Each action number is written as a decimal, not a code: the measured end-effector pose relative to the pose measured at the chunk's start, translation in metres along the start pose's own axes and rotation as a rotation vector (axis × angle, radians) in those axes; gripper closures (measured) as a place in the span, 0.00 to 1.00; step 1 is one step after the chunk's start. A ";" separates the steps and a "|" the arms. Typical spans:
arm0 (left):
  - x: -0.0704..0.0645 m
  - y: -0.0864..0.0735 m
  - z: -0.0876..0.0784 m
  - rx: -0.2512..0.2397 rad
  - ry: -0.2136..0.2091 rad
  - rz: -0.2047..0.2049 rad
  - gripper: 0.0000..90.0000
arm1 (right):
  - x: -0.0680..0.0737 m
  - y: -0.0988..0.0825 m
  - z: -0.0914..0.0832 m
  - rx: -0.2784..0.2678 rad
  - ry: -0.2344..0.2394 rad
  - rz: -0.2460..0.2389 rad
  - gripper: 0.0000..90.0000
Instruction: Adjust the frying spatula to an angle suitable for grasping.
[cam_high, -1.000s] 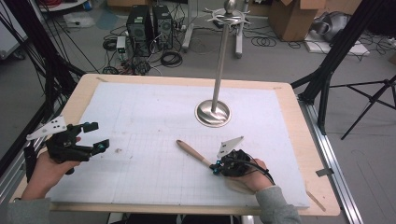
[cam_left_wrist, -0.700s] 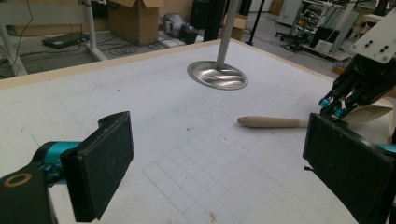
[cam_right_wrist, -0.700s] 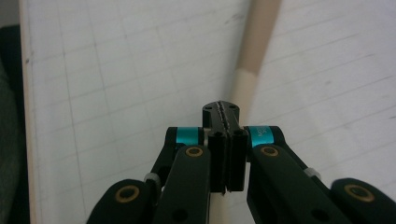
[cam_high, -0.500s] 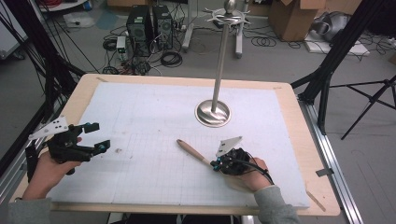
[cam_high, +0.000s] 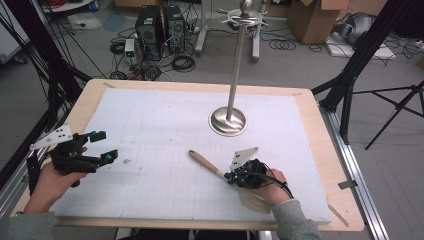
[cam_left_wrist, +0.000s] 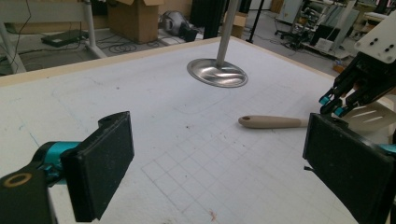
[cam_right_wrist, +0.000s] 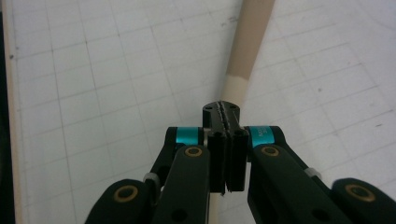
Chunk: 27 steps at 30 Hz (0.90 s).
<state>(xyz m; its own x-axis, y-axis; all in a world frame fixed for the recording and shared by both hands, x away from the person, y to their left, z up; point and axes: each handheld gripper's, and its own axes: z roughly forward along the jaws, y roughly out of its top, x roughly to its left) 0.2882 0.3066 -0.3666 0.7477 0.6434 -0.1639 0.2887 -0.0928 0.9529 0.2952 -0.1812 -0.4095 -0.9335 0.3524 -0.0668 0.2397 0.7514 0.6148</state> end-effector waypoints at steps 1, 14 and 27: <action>0.000 0.000 0.000 0.002 0.000 0.002 0.10 | 0.001 0.001 -0.002 -0.005 -0.007 0.002 0.99; -0.001 0.005 -0.006 -0.028 -0.004 0.011 0.10 | 0.010 0.000 -0.011 -0.025 -0.082 0.047 0.50; 0.000 0.004 -0.005 -0.026 -0.011 0.004 0.10 | 0.011 0.000 0.003 0.054 -0.048 0.023 0.35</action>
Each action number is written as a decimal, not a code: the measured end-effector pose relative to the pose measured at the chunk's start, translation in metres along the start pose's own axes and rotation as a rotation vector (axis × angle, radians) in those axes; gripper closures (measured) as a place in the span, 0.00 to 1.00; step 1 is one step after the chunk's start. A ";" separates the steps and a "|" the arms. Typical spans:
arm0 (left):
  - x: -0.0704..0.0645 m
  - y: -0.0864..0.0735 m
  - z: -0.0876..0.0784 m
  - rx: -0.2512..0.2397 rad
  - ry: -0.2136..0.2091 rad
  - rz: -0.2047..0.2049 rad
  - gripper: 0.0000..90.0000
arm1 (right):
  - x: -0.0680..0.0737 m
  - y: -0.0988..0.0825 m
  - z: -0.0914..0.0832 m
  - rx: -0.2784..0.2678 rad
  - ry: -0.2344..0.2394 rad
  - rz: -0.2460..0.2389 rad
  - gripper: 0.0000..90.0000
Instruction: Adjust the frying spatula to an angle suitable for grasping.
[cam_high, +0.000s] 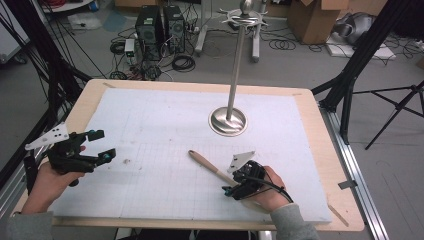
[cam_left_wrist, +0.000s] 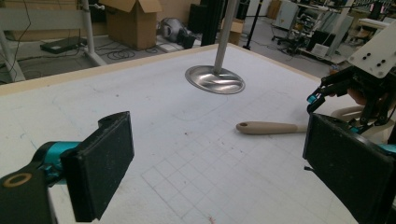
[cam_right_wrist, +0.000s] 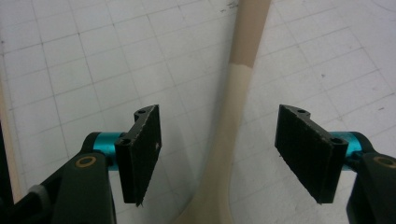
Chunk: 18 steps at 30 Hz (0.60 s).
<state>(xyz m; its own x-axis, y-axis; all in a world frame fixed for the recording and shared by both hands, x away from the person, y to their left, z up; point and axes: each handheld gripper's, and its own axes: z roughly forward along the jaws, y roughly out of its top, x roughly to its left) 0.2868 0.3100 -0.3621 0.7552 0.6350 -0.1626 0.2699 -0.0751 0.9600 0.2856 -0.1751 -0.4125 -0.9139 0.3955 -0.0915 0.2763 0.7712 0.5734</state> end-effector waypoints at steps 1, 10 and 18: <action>0.000 0.000 0.000 0.000 -0.001 -0.001 0.10 | 0.000 0.000 0.001 0.004 -0.003 0.002 0.35; 0.001 -0.001 0.000 -0.002 -0.005 -0.005 0.10 | -0.002 -0.001 0.007 0.056 -0.018 0.025 0.43; 0.001 -0.001 0.000 0.003 -0.001 -0.004 0.10 | -0.001 -0.002 0.008 0.074 -0.016 0.018 0.53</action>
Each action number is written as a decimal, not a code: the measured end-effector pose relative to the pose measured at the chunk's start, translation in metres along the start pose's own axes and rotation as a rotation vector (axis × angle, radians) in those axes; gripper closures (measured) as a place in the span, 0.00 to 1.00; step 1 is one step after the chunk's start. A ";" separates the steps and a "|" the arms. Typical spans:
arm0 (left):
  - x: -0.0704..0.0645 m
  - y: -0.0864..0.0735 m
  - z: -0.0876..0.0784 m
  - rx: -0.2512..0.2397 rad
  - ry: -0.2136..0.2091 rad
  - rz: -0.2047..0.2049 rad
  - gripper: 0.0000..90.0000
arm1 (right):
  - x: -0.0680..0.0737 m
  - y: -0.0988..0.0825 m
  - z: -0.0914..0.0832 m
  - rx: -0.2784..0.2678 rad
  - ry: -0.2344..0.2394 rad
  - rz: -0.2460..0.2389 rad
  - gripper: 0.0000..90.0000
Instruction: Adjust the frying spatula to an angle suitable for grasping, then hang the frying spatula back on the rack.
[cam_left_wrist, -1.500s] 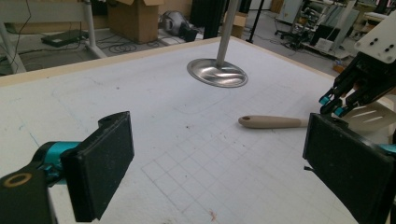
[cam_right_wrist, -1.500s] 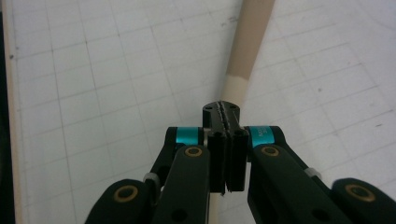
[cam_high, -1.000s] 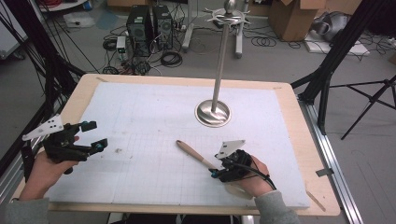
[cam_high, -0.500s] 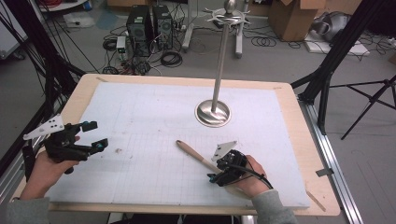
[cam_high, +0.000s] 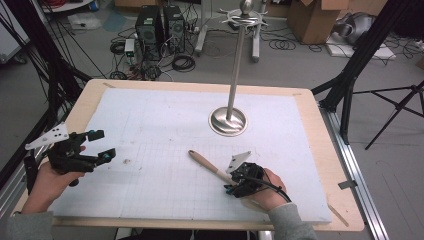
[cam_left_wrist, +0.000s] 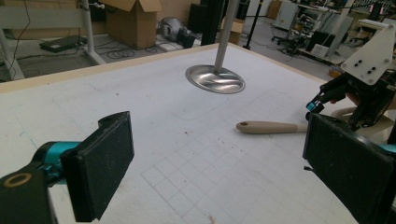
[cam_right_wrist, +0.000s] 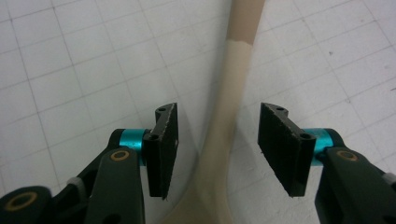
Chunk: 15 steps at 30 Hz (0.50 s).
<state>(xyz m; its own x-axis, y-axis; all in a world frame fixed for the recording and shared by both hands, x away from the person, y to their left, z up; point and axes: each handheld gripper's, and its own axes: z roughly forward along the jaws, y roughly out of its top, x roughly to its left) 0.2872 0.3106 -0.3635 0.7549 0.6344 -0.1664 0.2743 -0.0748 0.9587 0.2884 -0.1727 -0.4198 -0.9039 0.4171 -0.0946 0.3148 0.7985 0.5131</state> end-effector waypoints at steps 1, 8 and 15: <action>0.000 0.000 0.000 0.001 -0.001 0.000 0.10 | 0.000 0.000 0.000 -0.001 0.000 0.003 0.54; 0.003 0.000 -0.001 -0.007 -0.002 -0.006 0.10 | -0.001 -0.001 0.000 -0.006 0.029 0.013 0.66; 0.002 0.001 -0.001 -0.010 -0.007 -0.005 0.10 | -0.002 -0.005 -0.001 -0.011 0.034 0.048 0.73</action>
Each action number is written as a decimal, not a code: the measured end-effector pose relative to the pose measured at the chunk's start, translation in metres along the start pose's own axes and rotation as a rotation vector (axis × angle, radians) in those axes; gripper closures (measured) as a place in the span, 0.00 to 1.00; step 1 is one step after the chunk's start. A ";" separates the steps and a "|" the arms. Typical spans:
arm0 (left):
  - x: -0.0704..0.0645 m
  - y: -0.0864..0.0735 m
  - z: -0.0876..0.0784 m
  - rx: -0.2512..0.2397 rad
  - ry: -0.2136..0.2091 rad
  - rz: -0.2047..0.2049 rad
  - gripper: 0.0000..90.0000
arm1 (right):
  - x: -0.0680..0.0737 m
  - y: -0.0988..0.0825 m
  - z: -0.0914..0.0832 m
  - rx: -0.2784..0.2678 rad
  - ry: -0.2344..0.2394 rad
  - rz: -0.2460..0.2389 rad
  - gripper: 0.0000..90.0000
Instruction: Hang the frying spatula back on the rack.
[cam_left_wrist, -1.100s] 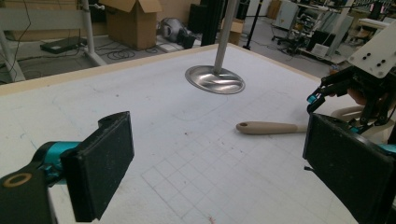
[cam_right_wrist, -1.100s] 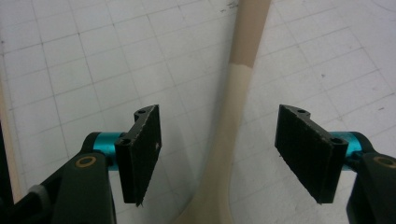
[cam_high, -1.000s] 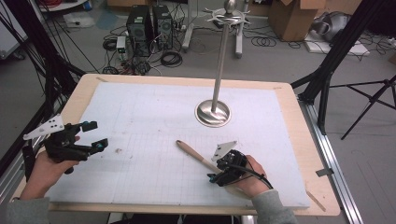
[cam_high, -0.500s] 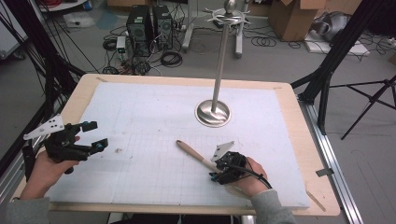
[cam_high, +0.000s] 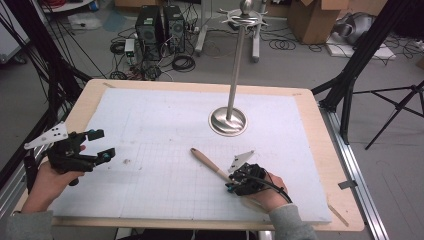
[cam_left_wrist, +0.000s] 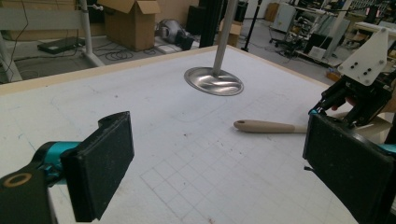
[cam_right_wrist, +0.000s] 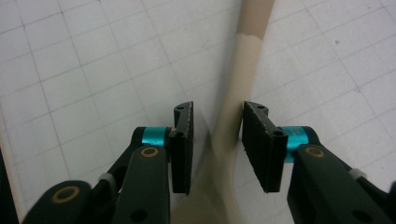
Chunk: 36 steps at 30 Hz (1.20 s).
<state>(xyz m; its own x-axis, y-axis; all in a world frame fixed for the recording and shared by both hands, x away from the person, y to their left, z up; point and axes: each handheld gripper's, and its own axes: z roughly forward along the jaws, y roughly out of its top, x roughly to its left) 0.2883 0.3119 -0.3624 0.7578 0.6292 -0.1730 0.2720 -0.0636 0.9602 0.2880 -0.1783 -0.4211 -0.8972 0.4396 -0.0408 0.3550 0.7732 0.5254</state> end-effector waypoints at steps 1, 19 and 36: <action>0.000 0.000 0.000 -0.001 0.000 0.000 0.10 | 0.000 0.000 0.000 0.000 -0.002 -0.005 0.74; 0.000 -0.001 0.004 0.012 -0.003 0.001 0.10 | -0.001 0.000 -0.002 -0.002 0.014 -0.026 0.86; -0.001 0.001 0.003 -0.012 -0.017 0.001 0.09 | -0.018 -0.007 -0.031 -0.176 0.074 0.004 0.86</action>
<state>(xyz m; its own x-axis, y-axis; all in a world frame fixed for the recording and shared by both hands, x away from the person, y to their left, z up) 0.2898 0.3083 -0.3616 0.7676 0.6162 -0.1760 0.2645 -0.0544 0.9629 0.2932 -0.2056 -0.3971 -0.9151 0.4028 0.0209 0.3130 0.6766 0.6665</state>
